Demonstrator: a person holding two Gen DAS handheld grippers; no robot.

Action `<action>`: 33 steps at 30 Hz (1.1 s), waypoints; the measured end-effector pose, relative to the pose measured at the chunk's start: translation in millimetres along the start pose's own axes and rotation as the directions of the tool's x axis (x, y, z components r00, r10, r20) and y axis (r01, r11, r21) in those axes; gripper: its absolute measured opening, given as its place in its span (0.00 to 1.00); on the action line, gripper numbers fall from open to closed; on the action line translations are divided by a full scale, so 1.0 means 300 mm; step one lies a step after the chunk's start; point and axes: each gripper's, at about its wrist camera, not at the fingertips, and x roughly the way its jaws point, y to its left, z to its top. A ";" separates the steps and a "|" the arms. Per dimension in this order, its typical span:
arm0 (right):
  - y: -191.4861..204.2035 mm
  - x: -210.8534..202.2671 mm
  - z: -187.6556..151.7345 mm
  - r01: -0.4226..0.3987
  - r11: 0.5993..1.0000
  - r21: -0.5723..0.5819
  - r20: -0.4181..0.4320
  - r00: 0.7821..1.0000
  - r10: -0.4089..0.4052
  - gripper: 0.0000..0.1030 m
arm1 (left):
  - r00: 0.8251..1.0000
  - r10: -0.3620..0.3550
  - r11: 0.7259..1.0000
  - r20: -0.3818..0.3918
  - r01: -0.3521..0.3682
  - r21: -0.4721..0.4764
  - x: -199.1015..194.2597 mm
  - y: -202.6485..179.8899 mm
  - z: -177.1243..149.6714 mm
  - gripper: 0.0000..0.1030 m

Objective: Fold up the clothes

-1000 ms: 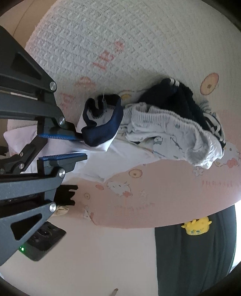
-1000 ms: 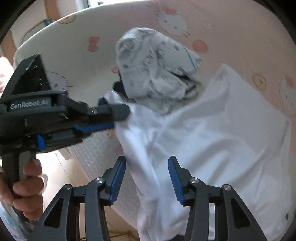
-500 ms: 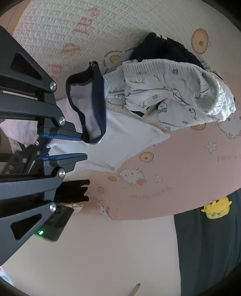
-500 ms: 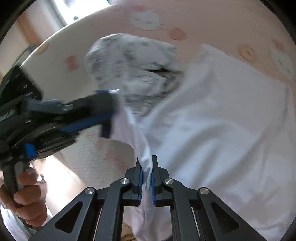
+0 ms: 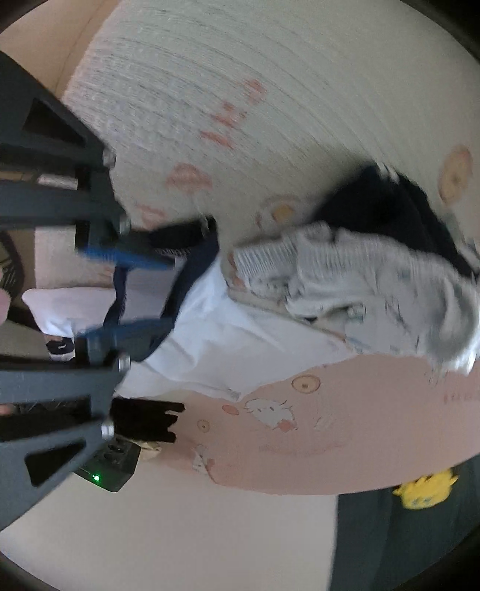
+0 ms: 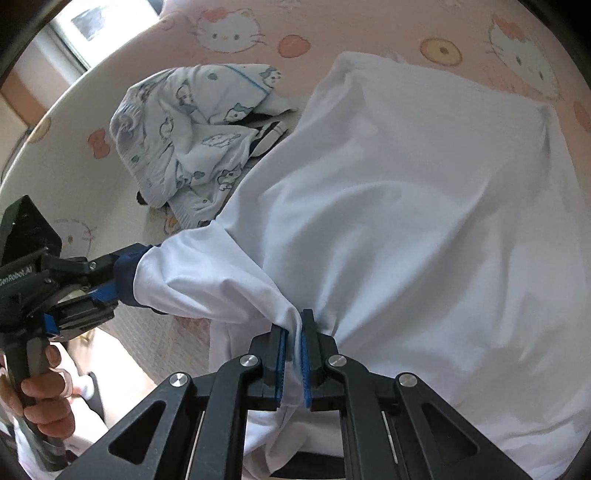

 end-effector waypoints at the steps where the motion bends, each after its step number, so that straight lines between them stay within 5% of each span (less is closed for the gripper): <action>1: 0.009 -0.003 0.000 0.007 1.000 -0.016 0.004 1.000 -0.007 0.05 | 1.000 -0.014 1.000 0.007 0.014 -0.025 -0.007 0.015 -0.008 0.51; 5: 0.037 -0.001 0.004 0.049 0.996 -0.077 0.017 0.999 -0.048 0.10 | 0.998 -0.052 0.996 0.022 0.054 -0.067 -0.034 0.037 -0.040 0.52; 9: 0.064 -0.028 0.001 0.122 0.980 -0.154 0.055 0.992 -0.114 0.55 | 0.998 0.040 0.998 0.057 -0.043 0.052 -0.065 -0.015 -0.069 0.52; 13: 0.087 -0.070 -0.008 0.197 0.950 -0.244 0.103 0.979 -0.177 0.57 | 0.981 0.164 0.937 0.108 -0.189 0.293 -0.081 -0.111 -0.118 0.52; 17: 0.121 -0.104 -0.025 0.227 0.913 -0.339 0.137 0.972 -0.191 0.58 | 0.973 0.209 0.873 0.096 -0.230 0.430 -0.073 -0.156 -0.175 0.52; 27: 0.153 -0.087 -0.026 0.213 0.897 -0.386 0.128 0.976 -0.177 0.60 | 0.975 0.192 0.874 0.108 -0.220 0.433 -0.029 -0.160 -0.182 0.52; 31: 0.145 -0.076 -0.034 0.219 0.894 -0.391 0.117 0.975 -0.188 0.60 | 0.984 0.145 0.898 0.102 -0.174 0.403 0.005 -0.153 -0.153 0.52; 32: 0.147 -0.076 -0.035 0.218 0.892 -0.396 0.118 0.975 -0.186 0.60 | 0.985 0.141 0.902 0.097 -0.168 0.397 0.013 -0.154 -0.146 0.48; 33: 0.150 -0.076 -0.037 0.217 0.890 -0.401 0.120 0.976 -0.184 0.60 | 0.986 0.141 0.905 0.094 -0.167 0.391 0.021 -0.154 -0.140 0.35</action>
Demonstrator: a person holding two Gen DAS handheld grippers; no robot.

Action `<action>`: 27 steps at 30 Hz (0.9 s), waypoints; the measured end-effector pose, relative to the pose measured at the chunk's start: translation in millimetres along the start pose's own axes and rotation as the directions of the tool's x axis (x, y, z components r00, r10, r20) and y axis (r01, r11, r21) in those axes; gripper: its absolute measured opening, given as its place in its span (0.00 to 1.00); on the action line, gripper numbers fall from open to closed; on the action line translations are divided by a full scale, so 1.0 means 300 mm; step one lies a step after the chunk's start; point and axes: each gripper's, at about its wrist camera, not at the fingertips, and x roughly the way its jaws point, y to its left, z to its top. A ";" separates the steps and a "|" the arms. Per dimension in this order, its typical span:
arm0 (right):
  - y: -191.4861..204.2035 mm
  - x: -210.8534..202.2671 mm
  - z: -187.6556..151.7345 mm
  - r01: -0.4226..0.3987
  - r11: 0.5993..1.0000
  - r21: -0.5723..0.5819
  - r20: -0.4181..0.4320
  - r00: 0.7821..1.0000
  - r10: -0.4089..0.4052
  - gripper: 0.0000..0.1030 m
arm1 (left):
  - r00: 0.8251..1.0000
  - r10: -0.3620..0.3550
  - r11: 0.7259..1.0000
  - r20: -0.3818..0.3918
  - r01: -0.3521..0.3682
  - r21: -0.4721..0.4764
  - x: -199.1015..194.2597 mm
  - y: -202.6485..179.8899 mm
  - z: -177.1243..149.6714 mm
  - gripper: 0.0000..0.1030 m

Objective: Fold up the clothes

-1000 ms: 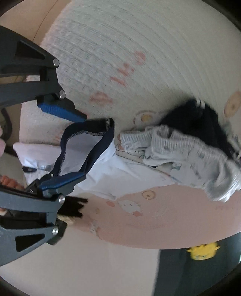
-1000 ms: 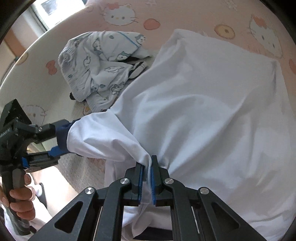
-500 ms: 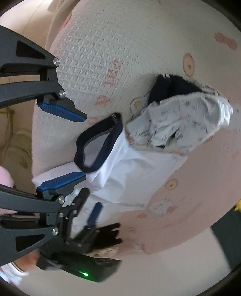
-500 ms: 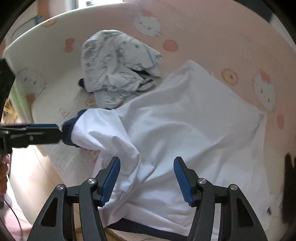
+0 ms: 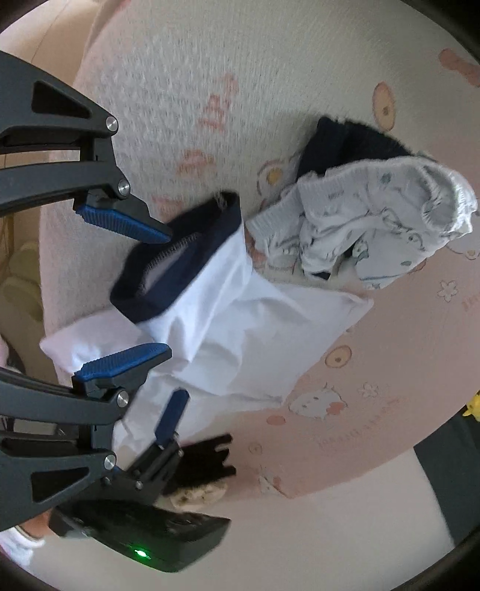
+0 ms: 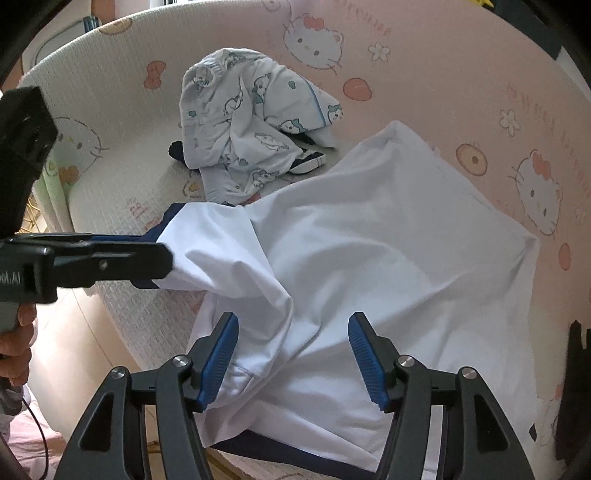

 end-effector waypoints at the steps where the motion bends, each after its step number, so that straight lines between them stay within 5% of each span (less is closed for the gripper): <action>1: 0.003 -0.001 0.000 -0.001 1.000 -0.005 0.002 1.000 0.001 0.60 | 1.000 -0.001 1.000 0.001 0.001 -0.002 0.004 -0.002 0.006 0.27; 2: 0.006 -0.001 0.000 -0.002 1.000 -0.011 0.005 1.000 0.002 0.60 | 1.000 -0.001 1.000 0.003 0.001 -0.002 0.006 -0.004 0.012 0.17; 5: 0.025 0.003 0.006 0.001 0.999 -0.044 0.026 1.000 0.001 0.60 | 0.999 -0.047 0.999 0.026 0.048 -0.006 0.000 -0.012 0.032 0.12; 16: 0.103 0.039 0.082 -0.041 0.985 -0.167 0.084 0.995 0.055 0.60 | 0.987 -0.151 0.988 0.055 0.150 0.024 -0.037 -0.061 0.127 0.11; 22: 0.104 0.066 0.119 -0.050 0.987 -0.152 0.107 0.992 0.067 0.59 | 0.990 -0.119 0.993 0.070 0.117 0.035 -0.043 -0.059 0.154 0.11; 23: 0.100 0.073 0.123 -0.069 0.988 -0.140 0.102 0.991 0.083 0.44 | 0.990 -0.122 0.992 0.072 0.120 0.033 -0.043 -0.056 0.157 0.11; 24: 0.092 0.078 0.126 -0.085 0.989 -0.118 0.096 0.991 0.097 0.14 | 0.990 -0.118 0.993 0.073 0.117 0.029 -0.043 -0.053 0.161 0.11; 25: 0.082 0.083 0.129 -0.091 0.992 -0.090 0.091 0.991 0.100 0.04 | 0.991 -0.115 0.993 0.072 0.114 0.023 -0.043 -0.048 0.164 0.11; 27: 0.061 0.091 0.132 -0.111 0.993 -0.035 0.085 0.990 0.113 0.03 | 0.992 -0.109 0.994 0.067 0.109 0.009 -0.044 -0.037 0.171 0.11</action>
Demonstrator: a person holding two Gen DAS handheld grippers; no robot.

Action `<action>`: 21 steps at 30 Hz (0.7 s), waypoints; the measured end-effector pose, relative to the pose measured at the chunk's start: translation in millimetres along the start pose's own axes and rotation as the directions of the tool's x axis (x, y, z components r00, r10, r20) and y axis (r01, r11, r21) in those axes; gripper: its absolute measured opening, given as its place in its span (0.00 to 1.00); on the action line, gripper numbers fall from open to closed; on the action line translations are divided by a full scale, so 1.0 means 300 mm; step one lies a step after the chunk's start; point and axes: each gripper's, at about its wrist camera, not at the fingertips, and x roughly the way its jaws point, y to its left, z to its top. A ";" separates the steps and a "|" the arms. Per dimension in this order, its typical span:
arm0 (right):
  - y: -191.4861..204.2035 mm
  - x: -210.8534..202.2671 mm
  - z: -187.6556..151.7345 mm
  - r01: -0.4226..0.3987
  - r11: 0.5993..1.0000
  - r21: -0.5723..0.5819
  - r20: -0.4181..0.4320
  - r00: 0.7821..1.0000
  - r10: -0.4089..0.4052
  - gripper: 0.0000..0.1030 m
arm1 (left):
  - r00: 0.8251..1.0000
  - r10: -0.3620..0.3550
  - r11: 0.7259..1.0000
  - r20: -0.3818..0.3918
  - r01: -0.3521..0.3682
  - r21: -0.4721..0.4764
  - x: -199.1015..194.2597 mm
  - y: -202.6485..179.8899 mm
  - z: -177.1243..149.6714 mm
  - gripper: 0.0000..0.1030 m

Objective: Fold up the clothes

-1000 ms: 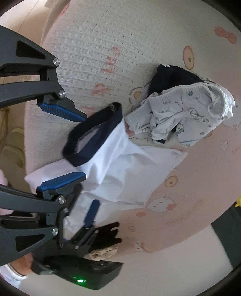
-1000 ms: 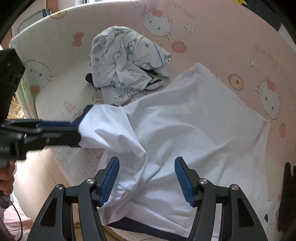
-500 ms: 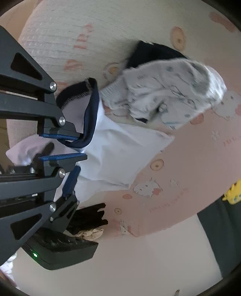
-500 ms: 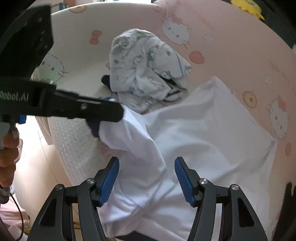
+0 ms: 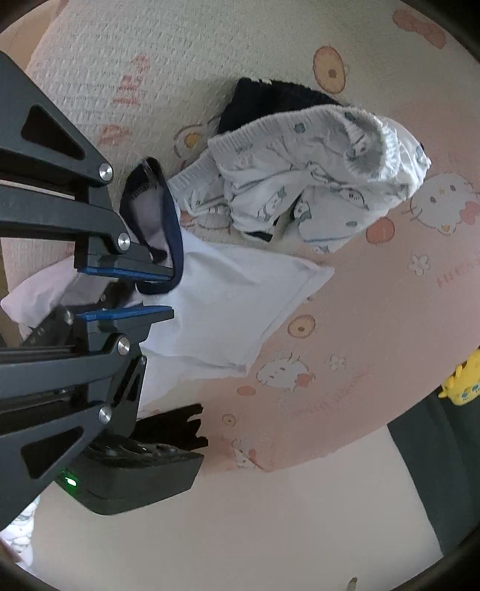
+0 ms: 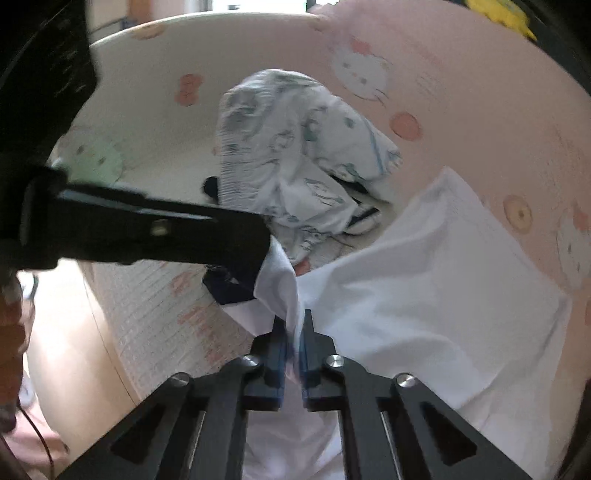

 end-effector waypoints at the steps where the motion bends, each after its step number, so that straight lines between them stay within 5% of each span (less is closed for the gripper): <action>1: -0.011 -0.001 -0.001 -0.011 1.000 0.024 0.000 1.000 0.011 0.03 | 1.000 -0.011 1.000 -0.007 0.011 -0.018 -0.002 0.009 0.003 0.11; 4: -0.039 -0.006 0.001 -0.022 0.996 0.083 0.000 1.000 0.022 0.03 | 1.000 -0.016 0.996 -0.021 0.014 -0.084 -0.013 0.043 0.011 0.27; 5: -0.047 -0.010 0.003 -0.025 0.995 0.093 0.008 1.000 0.024 0.03 | 1.000 0.016 0.995 -0.010 -0.017 -0.094 -0.021 0.055 0.011 0.57; 6: -0.054 -0.013 0.004 -0.025 0.994 0.103 0.011 1.000 0.024 0.03 | 0.998 0.055 0.993 0.004 -0.054 -0.101 -0.029 0.066 0.010 0.74; 12: -0.100 -0.024 -0.011 -0.014 0.985 0.170 0.005 1.000 0.013 0.03 | 0.994 0.094 0.991 0.048 -0.089 -0.097 -0.056 0.102 -0.001 0.74; 21: -0.210 -0.019 -0.097 -0.049 0.940 0.338 0.011 0.999 0.048 0.03 | 0.981 0.191 0.965 0.042 -0.195 0.175 0.040 -0.007 -0.024 0.74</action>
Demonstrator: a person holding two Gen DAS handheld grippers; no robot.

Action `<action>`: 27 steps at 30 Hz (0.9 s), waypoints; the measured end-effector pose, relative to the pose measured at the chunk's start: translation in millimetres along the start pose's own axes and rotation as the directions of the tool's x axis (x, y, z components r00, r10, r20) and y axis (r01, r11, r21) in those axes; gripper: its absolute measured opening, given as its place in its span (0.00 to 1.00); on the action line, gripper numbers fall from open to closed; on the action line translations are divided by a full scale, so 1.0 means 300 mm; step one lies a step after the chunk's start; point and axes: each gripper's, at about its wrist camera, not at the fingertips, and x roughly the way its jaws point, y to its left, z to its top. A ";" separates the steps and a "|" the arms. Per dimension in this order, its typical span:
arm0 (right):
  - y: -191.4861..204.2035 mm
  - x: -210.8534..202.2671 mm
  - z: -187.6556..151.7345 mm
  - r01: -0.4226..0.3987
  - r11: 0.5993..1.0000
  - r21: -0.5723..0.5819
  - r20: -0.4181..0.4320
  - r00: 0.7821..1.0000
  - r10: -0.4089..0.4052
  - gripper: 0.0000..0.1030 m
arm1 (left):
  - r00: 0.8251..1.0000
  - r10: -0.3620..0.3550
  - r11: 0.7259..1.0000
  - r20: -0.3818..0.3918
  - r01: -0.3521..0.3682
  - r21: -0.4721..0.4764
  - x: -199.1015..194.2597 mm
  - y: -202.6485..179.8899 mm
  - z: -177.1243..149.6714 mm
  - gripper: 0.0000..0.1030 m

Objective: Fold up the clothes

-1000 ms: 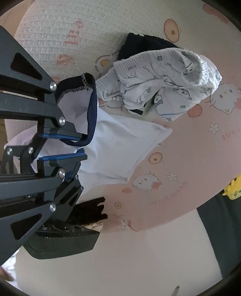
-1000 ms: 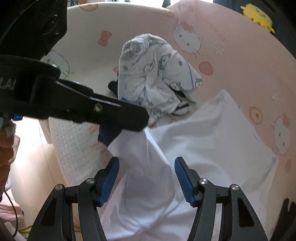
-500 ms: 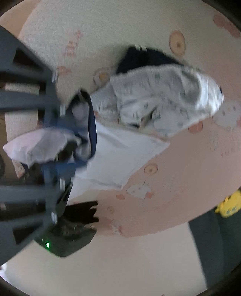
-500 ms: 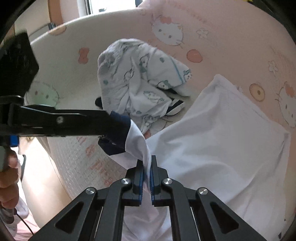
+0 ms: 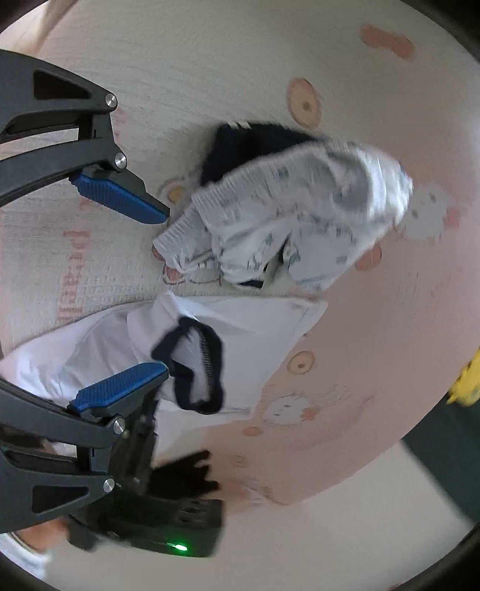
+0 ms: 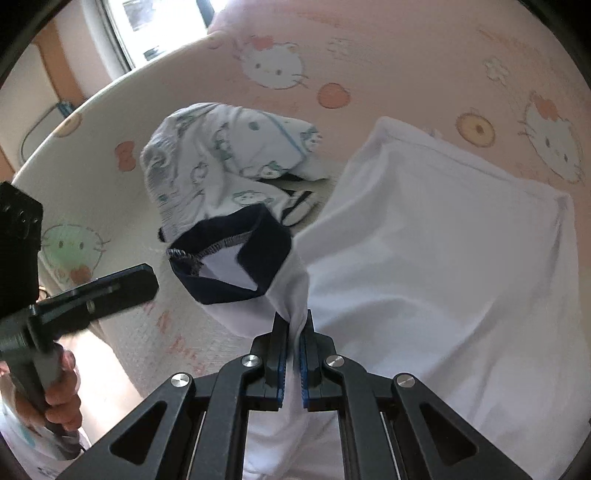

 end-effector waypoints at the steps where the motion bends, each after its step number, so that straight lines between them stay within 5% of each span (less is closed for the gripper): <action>1: -0.012 -0.002 -0.001 0.001 1.000 0.011 0.001 1.000 -0.001 0.03 | 1.000 0.006 0.999 -0.014 -0.006 0.036 0.021 -0.021 0.005 0.74; 5: -0.076 -0.021 -0.004 -0.005 0.996 0.093 0.006 1.000 0.005 0.03 | 0.999 0.007 0.987 -0.045 0.000 0.161 0.100 -0.099 0.024 0.74; 8: -0.115 -0.030 -0.014 -0.004 0.989 0.146 0.001 1.000 0.004 0.03 | 0.996 -0.026 0.982 -0.083 0.042 0.186 0.161 -0.131 0.038 0.59; 16: -0.186 -0.044 -0.068 -0.025 0.969 0.244 0.001 1.000 0.026 0.03 | 0.990 -0.035 0.963 -0.135 0.070 0.260 0.253 -0.198 0.048 0.40; 22: -0.226 -0.061 -0.088 -0.046 0.946 0.321 0.026 0.999 0.040 0.03 | 0.985 0.060 0.958 -0.161 -0.012 0.285 0.323 -0.207 0.060 0.39; 27: -0.257 -0.062 -0.111 0.083 0.932 0.352 -0.026 0.997 -0.079 0.03 | 0.969 0.209 0.945 -0.130 -0.166 0.282 0.358 -0.157 0.093 0.37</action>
